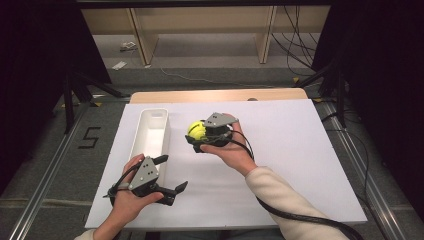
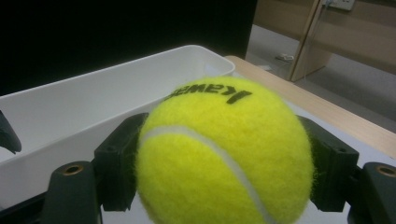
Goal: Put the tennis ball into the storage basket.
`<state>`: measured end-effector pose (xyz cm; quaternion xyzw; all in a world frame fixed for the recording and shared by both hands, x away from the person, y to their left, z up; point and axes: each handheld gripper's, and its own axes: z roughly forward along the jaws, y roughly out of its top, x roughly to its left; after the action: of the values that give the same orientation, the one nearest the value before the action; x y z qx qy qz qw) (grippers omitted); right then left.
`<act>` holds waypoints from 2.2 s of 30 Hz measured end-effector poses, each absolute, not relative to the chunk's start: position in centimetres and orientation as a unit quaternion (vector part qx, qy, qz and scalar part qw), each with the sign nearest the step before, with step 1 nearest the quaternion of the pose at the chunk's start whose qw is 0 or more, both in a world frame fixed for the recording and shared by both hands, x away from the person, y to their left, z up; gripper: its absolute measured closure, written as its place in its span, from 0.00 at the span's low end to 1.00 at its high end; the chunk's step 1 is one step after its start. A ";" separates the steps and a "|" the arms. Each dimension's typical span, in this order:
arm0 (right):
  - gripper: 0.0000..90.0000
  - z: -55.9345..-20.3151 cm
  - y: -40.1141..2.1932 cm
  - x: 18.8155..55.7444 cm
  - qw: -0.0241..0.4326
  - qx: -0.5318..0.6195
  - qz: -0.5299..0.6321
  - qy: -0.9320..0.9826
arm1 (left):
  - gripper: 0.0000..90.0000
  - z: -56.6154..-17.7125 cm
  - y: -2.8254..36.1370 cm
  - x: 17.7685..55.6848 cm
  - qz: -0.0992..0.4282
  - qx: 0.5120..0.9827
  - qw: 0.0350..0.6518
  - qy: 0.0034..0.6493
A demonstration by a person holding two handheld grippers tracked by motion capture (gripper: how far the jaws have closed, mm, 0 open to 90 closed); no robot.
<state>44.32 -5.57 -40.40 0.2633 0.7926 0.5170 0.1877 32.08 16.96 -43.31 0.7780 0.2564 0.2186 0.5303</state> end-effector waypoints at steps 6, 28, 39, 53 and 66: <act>0.29 -40.2 -5.5 44.4 0.189 0.261 0.518 0.793 | 0.00 -43.3 17.0 32.1 0.218 0.776 0.532 0.259; 0.29 -39.6 -4.5 44.7 0.190 0.257 0.519 0.793 | 0.00 -43.3 17.0 32.0 0.218 0.777 0.531 0.258; 0.29 -39.7 -4.1 44.8 0.190 0.254 0.519 0.794 | 0.00 -43.3 16.9 32.1 0.221 0.778 0.532 0.252; 0.29 -39.6 -3.5 45.0 0.186 0.254 0.518 0.796 | 0.00 -43.3 16.9 32.1 0.227 0.779 0.528 0.250; 0.29 -39.3 -2.8 45.1 0.185 0.249 0.516 0.799 | 0.00 -43.1 17.1 32.4 0.250 0.779 0.523 0.239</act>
<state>45.07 -2.84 -39.29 0.2491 0.7985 0.5158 0.1854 32.38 17.08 -43.13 0.7790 0.2392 0.2503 0.5228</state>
